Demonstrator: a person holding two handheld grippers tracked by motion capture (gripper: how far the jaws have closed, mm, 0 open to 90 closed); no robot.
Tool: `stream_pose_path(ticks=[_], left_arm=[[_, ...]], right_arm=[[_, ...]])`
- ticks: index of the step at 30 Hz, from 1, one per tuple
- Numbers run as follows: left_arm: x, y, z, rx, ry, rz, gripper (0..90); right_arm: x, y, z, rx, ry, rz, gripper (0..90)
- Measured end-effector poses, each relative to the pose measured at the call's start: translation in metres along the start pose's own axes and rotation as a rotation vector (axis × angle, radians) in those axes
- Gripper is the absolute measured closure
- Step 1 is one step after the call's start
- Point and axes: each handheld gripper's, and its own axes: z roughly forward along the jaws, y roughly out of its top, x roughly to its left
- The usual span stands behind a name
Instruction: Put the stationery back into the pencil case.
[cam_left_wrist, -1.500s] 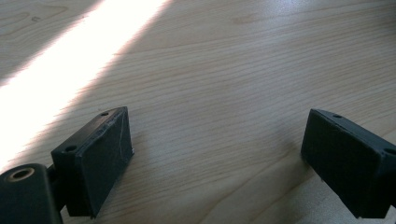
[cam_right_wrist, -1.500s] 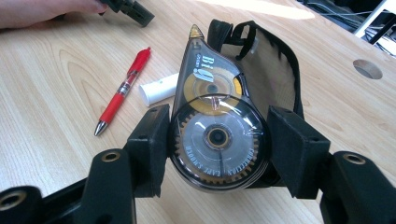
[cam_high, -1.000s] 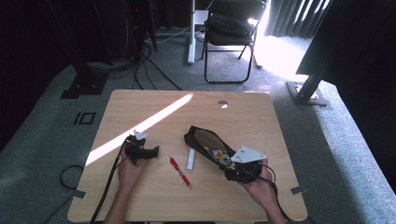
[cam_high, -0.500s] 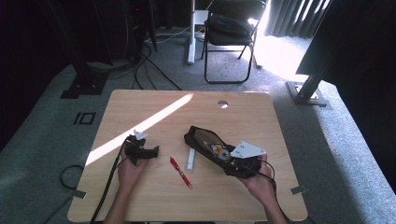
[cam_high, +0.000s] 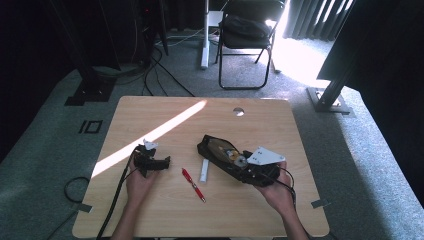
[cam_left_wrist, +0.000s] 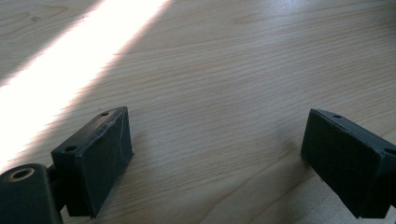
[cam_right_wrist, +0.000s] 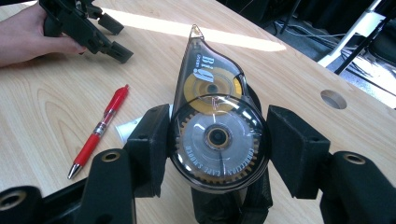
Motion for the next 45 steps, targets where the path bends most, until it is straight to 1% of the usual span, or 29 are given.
stream_pose_path(ticks=[6,13,27,36,45], left_arm=[[0.0,0.0,0.0,0.0,0.0,0.0,8.9],[0.0,0.0,0.0,0.001,0.0,0.002,8.8],[0.0,0.0,0.0,0.002,0.0,0.002,8.8],[0.0,0.0,0.0,0.001,0.0,0.001,8.9],[0.0,0.0,0.0,0.001,0.0,0.001,8.9]], right_arm=[[-0.003,0.003,0.002,-0.003,-0.01,-0.005,41.7],[-0.007,0.004,0.005,0.002,-0.014,0.003,41.7],[-0.012,0.005,0.016,0.012,-0.038,-0.001,41.7],[-0.016,0.005,0.023,0.014,-0.032,0.016,41.7],[-0.019,0.005,0.031,0.016,-0.028,0.022,41.7]])
